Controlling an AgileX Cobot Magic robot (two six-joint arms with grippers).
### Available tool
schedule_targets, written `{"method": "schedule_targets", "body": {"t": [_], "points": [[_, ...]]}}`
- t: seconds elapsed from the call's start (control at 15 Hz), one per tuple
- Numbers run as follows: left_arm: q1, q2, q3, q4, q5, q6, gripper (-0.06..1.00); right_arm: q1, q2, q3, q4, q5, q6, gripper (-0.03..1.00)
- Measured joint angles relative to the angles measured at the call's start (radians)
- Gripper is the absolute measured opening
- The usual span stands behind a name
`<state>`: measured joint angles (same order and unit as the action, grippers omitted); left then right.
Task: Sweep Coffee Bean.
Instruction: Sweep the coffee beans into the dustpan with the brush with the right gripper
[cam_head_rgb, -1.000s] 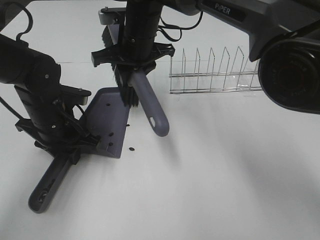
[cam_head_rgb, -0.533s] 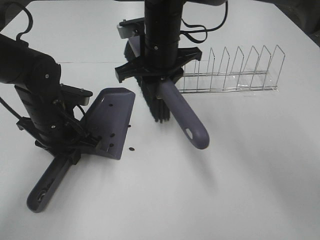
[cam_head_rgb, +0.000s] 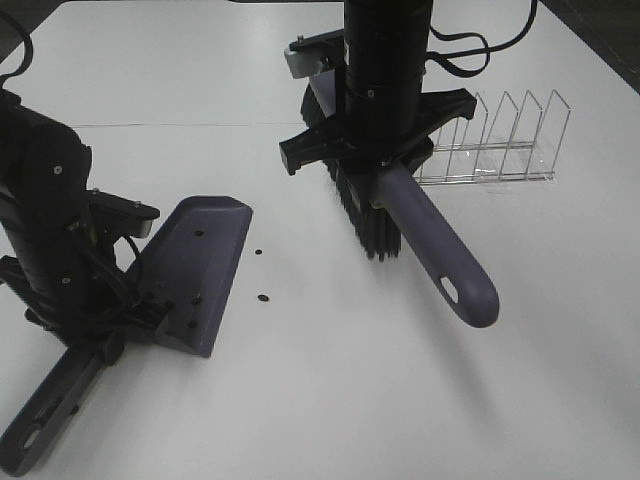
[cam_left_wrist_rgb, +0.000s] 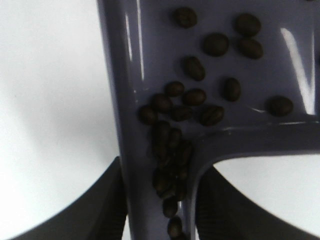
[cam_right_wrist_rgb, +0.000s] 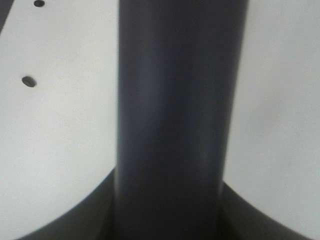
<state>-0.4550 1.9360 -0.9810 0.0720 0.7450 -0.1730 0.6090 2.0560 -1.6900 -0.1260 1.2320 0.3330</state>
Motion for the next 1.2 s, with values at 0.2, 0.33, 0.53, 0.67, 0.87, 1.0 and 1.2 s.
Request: {"method": "schedule_targets", "body": {"t": [0.2, 0.33, 0.53, 0.67, 0.87, 1.0, 1.2], "points": [[0.0, -0.001, 0.026, 0.007, -0.047, 0.017, 0.35, 0.0, 0.004, 0.061, -0.006, -0.001, 0.027, 0.29], [-0.004, 0.0, 0.028, 0.007, -0.065, 0.023, 0.35, 0.0, 0.033, 0.07, -0.011, -0.001, 0.05, 0.29], [-0.004, 0.012, 0.027, 0.007, -0.068, 0.023, 0.35, 0.0, 0.1, 0.072, 0.016, -0.002, 0.061, 0.29], [-0.004, 0.013, 0.027, 0.007, -0.067, 0.023, 0.35, 0.0, 0.134, 0.074, 0.071, -0.031, 0.065, 0.29], [-0.004, 0.013, 0.027, 0.007, -0.067, 0.023, 0.35, 0.024, 0.164, 0.067, 0.135, -0.099, 0.066, 0.29], [-0.004, 0.013, 0.027, 0.007, -0.067, 0.023, 0.35, 0.059, 0.199, 0.056, 0.175, -0.139, 0.066, 0.29], [-0.004, 0.013, 0.027, 0.007, -0.067, 0.023, 0.35, 0.076, 0.236, 0.053, 0.315, -0.23, 0.043, 0.29]]}}
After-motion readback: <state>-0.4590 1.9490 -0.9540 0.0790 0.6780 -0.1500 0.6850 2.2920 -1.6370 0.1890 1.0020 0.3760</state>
